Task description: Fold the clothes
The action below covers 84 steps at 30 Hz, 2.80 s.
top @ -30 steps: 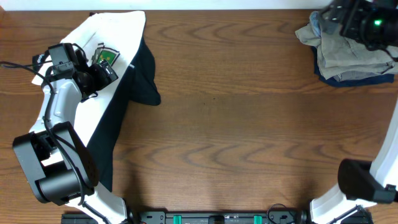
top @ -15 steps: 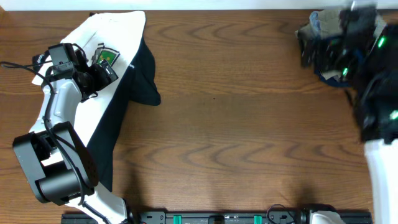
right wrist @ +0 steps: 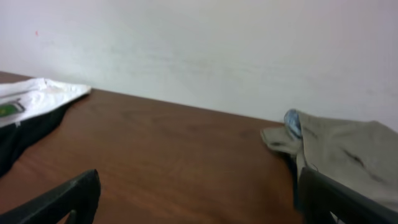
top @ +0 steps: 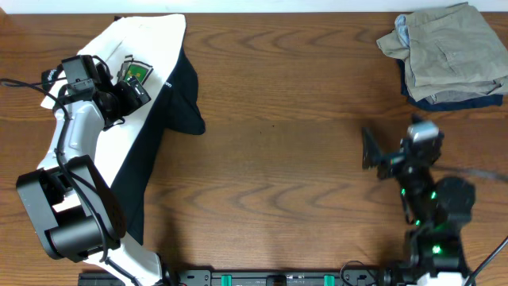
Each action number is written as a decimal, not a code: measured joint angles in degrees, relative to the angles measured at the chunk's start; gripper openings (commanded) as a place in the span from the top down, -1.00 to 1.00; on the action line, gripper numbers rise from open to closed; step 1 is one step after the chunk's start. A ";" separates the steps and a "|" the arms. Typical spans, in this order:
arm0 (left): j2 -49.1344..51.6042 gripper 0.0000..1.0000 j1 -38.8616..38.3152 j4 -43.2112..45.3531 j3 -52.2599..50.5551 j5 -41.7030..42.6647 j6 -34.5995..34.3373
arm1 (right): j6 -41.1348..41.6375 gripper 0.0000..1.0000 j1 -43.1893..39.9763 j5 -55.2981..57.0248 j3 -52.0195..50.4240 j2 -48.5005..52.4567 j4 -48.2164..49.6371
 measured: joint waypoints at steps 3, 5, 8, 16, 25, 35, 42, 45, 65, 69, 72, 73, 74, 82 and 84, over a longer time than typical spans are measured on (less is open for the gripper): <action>0.00 -0.96 0.00 0.00 0.00 0.02 0.00 | -0.02 -0.98 0.00 0.07 -5.75 -5.09 1.62; 0.00 -0.96 0.00 -0.02 0.00 0.02 0.00 | 0.00 -0.98 0.00 0.28 -8.57 -7.61 2.23; 0.00 -0.96 0.00 -0.02 0.00 0.02 0.00 | 0.00 -0.98 0.00 0.74 -12.46 -11.08 3.28; 0.00 -0.96 0.00 0.00 0.00 0.02 0.00 | -0.28 -0.99 0.00 1.79 -16.72 -18.84 1.40; 0.00 -0.96 0.00 0.00 0.00 0.02 0.00 | -0.42 -0.98 0.00 2.62 -16.70 -26.84 -9.46; 0.00 -0.96 0.00 0.00 0.00 0.02 0.00 | -0.42 -0.98 0.00 2.80 -16.72 -31.69 -13.62; 0.00 -0.96 0.00 0.00 0.00 0.02 0.00 | -0.42 -0.98 0.00 2.80 -16.72 -31.69 -13.62; 0.00 -0.96 0.00 0.00 0.00 0.02 0.00 | -0.42 -0.99 0.00 2.80 -16.72 -31.69 -13.62; -0.42 -0.96 0.07 -0.24 0.00 0.02 0.00 | -0.42 -0.99 0.00 2.80 -16.72 -31.69 -13.62; -3.19 -0.96 0.11 -0.39 0.00 0.00 0.00 | -0.42 -0.98 0.00 2.80 -16.72 -31.69 -13.62; -7.43 -0.96 0.11 -1.55 0.00 -0.20 0.00 | -0.42 -0.98 0.00 2.80 -16.72 -31.69 -13.62; -9.35 -0.96 0.11 -2.36 0.00 -0.22 0.00 | -0.42 -0.99 0.00 2.80 -16.72 -31.69 -13.62; -11.37 -0.96 0.11 -2.93 -0.02 -0.24 0.00 | -0.42 -0.99 0.00 2.80 -16.72 -31.69 -13.62; -28.85 -0.96 -0.33 1.44 -5.49 -1.66 1.79 | -0.42 -0.98 0.00 2.82 -16.72 -31.69 -13.62; -33.22 -0.96 -1.14 4.55 -9.18 -1.92 3.39 | -0.42 -0.98 0.00 2.82 -16.72 -31.74 -13.64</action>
